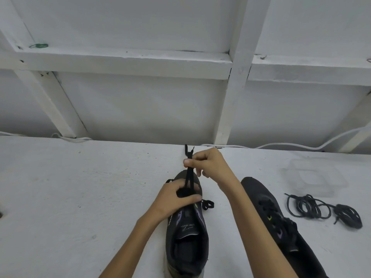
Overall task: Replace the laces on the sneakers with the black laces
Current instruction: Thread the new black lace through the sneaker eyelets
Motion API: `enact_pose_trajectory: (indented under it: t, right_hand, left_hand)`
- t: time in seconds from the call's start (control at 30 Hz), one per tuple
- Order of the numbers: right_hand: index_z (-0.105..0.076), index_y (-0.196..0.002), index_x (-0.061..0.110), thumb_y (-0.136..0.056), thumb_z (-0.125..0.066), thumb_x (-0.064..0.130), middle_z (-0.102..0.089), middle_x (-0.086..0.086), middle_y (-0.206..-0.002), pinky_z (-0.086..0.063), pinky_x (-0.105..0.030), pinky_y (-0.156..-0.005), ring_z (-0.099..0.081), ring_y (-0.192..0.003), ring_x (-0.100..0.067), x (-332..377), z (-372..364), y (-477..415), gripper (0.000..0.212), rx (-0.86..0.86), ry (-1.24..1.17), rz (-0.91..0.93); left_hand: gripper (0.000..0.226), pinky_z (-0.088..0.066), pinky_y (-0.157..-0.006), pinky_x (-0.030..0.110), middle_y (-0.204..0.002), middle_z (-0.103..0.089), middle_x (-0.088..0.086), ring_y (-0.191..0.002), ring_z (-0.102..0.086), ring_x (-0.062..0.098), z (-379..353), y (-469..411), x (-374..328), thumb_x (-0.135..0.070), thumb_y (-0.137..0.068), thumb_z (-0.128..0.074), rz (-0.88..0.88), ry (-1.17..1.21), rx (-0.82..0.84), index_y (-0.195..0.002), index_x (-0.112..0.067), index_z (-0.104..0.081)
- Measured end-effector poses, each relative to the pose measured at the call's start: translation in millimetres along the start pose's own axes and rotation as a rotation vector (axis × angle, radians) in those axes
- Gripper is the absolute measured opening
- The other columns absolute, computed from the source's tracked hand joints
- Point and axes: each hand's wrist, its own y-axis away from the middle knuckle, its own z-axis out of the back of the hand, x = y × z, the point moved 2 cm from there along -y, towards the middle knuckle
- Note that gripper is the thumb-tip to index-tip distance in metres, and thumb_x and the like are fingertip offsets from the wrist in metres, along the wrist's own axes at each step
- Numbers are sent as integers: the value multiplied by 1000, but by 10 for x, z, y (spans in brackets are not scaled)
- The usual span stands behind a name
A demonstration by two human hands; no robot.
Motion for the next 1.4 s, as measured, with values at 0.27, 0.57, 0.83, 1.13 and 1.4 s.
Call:
enact_pose_trajectory:
  t: [0.27, 0.57, 0.83, 1.13, 1.4]
  right_hand:
    - [-69, -70, 3, -88, -68, 5, -56, -11, -53, -37, -20, -41, -45, -39, -14, 621, 55, -266, 18, -93, -226, 142]
    - [-69, -71, 7, -91, -65, 10, -64, -15, -77, -39, -19, -46, -47, -44, -10, 725, 94, -473, 21, -208, -423, 225]
    - [-68, -75, 5, -92, -64, 8, -66, -7, -75, -32, -16, -42, -44, -43, -7, 756, 162, -511, 18, -249, -525, 229]
    - [-62, -80, 6, -97, -58, 9, -64, -1, -80, -36, -14, -46, -45, -48, -4, 1020, 343, -782, 18, -286, -751, 299]
    - [-68, -95, -5, -93, -65, 34, -71, -16, -81, -61, -37, -65, -70, -65, -27, 124, 396, -665, 39, -29, 295, -246]
  left_hand:
    - [37, -51, -95, 27, -102, -70, -22, -100, -63, -4, 13, -15, 125, -48, -64, -83, 62, -25, 23, -99, -42, -71]
    - [40, -31, -104, 22, -106, -61, -26, -110, -46, -8, -14, -23, 123, -68, -62, -69, -150, -350, -61, -97, -50, -61]
    - [69, -38, -94, 12, -117, -52, -30, -113, -47, -10, -47, 18, 192, -58, -61, -78, -64, -188, -78, -122, -48, -48]
    - [82, -46, -100, 24, -119, -54, -26, -114, -53, -4, -81, 53, 269, -61, -58, -79, 0, -89, -107, -130, -42, -45]
    - [84, -45, -102, 21, -128, -54, -24, -116, -52, -7, -134, 73, 306, -56, -57, -83, 24, 50, -114, -130, -38, -45]
